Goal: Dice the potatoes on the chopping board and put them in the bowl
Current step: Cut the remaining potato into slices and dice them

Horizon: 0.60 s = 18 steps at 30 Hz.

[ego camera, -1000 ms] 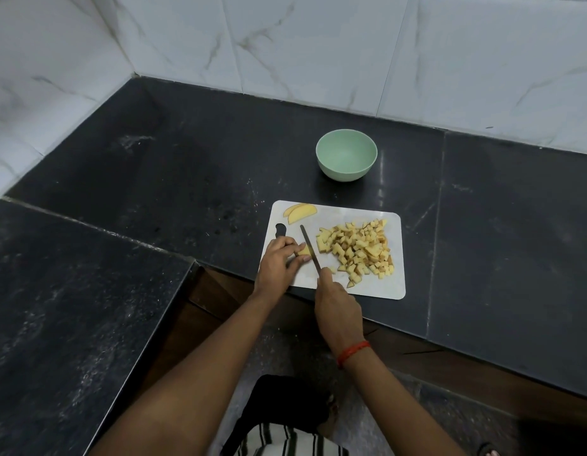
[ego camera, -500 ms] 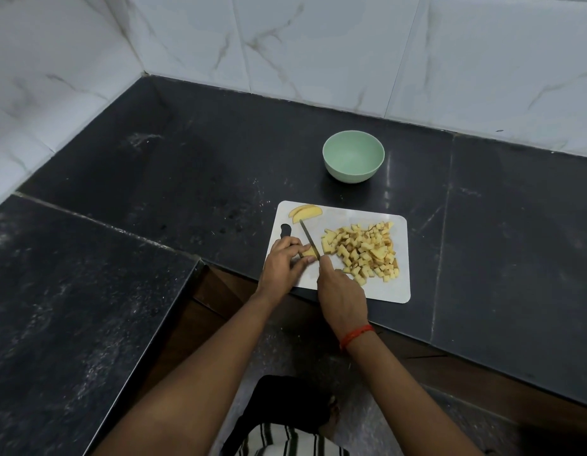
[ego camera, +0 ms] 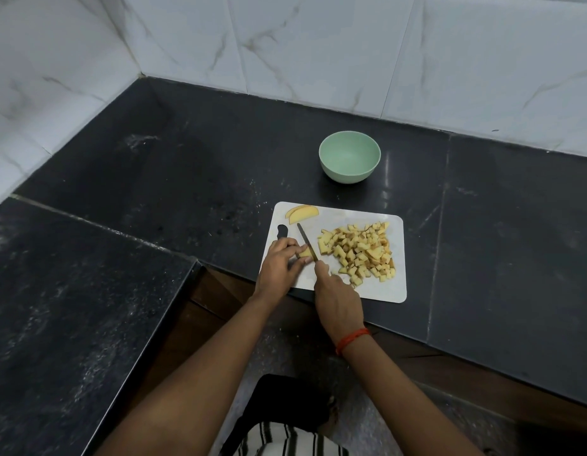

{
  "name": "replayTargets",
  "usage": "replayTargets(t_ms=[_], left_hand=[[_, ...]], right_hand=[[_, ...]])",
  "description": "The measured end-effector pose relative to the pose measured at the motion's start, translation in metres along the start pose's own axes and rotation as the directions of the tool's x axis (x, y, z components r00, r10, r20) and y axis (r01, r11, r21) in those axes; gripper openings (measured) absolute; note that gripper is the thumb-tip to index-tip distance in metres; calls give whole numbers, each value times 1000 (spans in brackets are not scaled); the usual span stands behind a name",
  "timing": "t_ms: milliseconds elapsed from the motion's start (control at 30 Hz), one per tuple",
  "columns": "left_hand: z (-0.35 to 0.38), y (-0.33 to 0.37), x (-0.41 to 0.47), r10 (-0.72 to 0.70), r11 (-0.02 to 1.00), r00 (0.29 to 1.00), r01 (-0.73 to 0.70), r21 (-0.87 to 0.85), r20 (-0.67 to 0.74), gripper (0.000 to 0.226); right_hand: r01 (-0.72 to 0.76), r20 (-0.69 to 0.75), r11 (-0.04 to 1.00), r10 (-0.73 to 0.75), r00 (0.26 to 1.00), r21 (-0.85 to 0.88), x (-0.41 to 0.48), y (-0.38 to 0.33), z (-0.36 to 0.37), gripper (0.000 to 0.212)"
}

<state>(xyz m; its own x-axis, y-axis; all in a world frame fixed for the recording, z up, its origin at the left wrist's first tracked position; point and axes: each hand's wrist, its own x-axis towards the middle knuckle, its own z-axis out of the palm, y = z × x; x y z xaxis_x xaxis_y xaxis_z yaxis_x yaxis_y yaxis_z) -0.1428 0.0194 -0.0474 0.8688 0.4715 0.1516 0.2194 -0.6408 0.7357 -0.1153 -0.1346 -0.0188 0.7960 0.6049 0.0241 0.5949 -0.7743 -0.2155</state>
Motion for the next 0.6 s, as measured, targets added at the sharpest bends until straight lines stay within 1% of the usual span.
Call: replayTargets(t_ms=[67,133,233,300,400,467,600], left_hand=[[1,0,0,-8,1000,1000,8,4,-8,32],[1,1,0,-13,1000,1000,13,10,-7,32],[1,1,0,-16,1000,1000,16,23,-13,31],[1,1,0,-20,1000,1000,20,13,-18,32],[1,1,0,-30,1000,999,30,-5,-41,34],[0,0,1,-38,999,998,37,-29,-51,35],[0,-1,1,-60,996,997,57,-64,-45,34]], right_hand=[[-22,-2,1000,22,1000,-14,-5,3,2,37],[-24,12,999,25,1000,-45,-15,6,4,31],[15,98,999,-11,995,-42,-28,12,3,26],[18,92,999,-16,996,-27,-37,17,1,29],[11,47,999,-9,999,-45,-46,21,3,44],[9,24,998,-8,1000,-56,-48,24,4,46],[-49,28,997,51,998,-56,-39,26,0,25]])
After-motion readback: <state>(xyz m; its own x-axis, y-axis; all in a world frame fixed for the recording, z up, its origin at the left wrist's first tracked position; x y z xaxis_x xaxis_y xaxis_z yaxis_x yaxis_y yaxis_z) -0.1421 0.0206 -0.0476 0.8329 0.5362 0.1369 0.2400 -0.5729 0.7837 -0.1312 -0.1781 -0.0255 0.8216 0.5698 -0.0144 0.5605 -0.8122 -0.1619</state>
